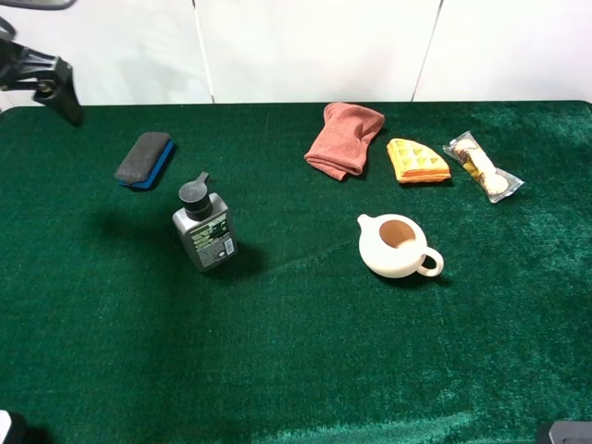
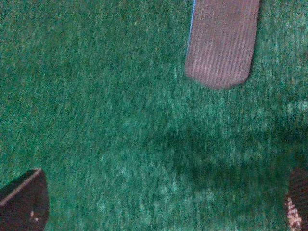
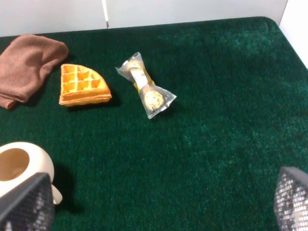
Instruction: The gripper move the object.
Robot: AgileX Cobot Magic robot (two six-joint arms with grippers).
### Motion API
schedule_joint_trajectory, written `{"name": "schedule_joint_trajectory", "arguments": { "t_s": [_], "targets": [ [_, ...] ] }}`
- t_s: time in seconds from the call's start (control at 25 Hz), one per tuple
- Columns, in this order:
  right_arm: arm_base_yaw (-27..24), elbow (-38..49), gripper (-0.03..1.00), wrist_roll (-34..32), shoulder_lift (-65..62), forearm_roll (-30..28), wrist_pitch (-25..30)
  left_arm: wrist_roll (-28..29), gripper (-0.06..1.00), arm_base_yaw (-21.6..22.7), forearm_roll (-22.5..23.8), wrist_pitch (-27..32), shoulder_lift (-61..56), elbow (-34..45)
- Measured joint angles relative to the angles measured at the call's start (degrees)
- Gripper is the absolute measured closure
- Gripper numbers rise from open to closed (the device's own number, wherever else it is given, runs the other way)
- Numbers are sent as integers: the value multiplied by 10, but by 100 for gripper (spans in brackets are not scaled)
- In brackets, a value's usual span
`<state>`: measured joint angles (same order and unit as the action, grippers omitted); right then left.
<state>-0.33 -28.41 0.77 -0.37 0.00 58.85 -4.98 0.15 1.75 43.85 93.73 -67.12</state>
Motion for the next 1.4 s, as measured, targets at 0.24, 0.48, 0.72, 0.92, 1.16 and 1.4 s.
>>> {"name": "schedule_joint_trajectory", "arguments": {
  "t_s": [0.24,0.48,0.72,0.92,1.16,1.4],
  "targets": [
    [0,0,27,0,0,0,0,-8,-5,-1,-17,-65,61,-4],
    [0,0,27,0,0,0,0,-23,-5,-18,-17,-127,112,-4],
    [0,0,27,0,0,0,0,-25,-5,-45,-17,-183,160,-4],
    [0,0,27,0,0,0,0,-25,-5,-62,-17,-219,193,-4],
    [0,0,27,0,0,0,0,-25,-5,-70,-17,-257,225,-4],
    [0,0,27,0,0,0,0,-25,-5,-71,-17,-290,242,-4]
  ]
}}
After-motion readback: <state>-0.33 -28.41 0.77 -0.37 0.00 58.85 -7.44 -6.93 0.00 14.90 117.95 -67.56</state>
